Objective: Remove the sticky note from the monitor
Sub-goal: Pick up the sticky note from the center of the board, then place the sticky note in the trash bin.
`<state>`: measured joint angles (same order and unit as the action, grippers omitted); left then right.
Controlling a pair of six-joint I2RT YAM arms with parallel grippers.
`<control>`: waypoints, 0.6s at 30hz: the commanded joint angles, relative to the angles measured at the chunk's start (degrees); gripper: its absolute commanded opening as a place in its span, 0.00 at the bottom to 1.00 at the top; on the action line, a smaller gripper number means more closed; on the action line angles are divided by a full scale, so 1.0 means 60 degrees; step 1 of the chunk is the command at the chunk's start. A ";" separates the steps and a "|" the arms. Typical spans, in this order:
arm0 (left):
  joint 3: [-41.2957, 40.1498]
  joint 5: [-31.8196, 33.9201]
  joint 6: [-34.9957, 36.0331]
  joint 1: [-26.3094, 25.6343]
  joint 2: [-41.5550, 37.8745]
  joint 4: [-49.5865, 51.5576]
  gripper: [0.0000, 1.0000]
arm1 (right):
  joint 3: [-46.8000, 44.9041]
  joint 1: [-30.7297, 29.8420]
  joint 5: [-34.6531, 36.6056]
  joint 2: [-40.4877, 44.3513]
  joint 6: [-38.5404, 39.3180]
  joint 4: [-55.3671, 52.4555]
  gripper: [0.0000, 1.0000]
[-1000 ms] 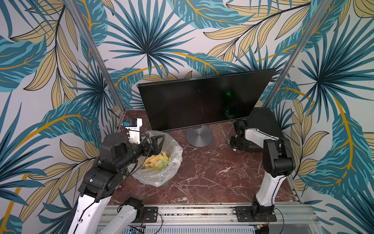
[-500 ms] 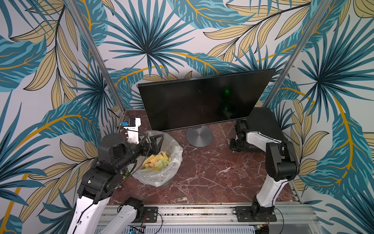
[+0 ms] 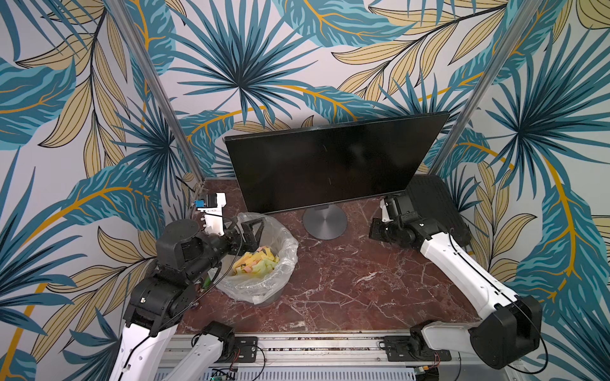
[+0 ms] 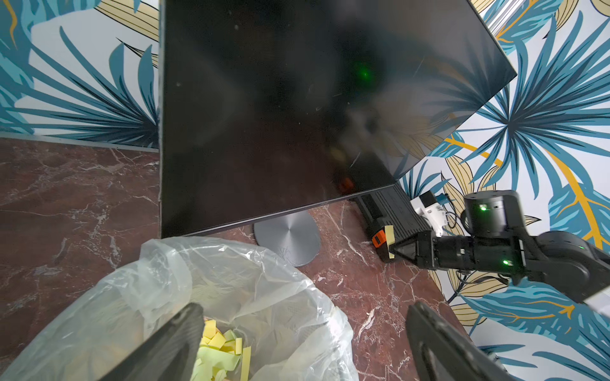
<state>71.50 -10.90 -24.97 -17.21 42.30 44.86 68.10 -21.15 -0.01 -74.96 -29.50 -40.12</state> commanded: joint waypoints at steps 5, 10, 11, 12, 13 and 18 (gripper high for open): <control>-0.0004 0.1207 -0.0111 -0.0031 -0.0195 0.0246 1.00 | 0.2990 -0.3296 0.1141 -0.0409 -0.0227 -0.1129 0.00; 0.0185 0.2698 -0.0206 -0.0023 -0.0044 0.0771 1.00 | 0.5219 -0.5415 0.1404 -0.1894 0.0166 -0.1391 0.00; 0.0258 0.3182 -0.0180 -0.0016 0.0009 0.0833 1.00 | 0.5568 -0.5783 0.1398 -0.2313 0.0237 -0.1419 0.00; 0.0356 0.3574 -0.0155 -0.0010 0.0087 0.0912 1.00 | 0.5965 -0.6053 0.1378 -0.2642 0.0319 -0.1450 0.00; 0.0468 0.3960 -0.0120 0.0004 0.0184 0.1004 1.00 | 0.6346 -0.6376 0.1379 -0.2943 0.0399 -0.1474 0.00; 0.1152 0.5320 0.0201 0.0500 0.0667 0.1180 1.00 | 0.7973 -0.7345 0.1212 -0.4461 0.0828 -0.1686 0.00</control>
<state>75.55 13.28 -25.26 -16.03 45.52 50.83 111.74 -63.00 7.07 -98.32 -27.11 -47.27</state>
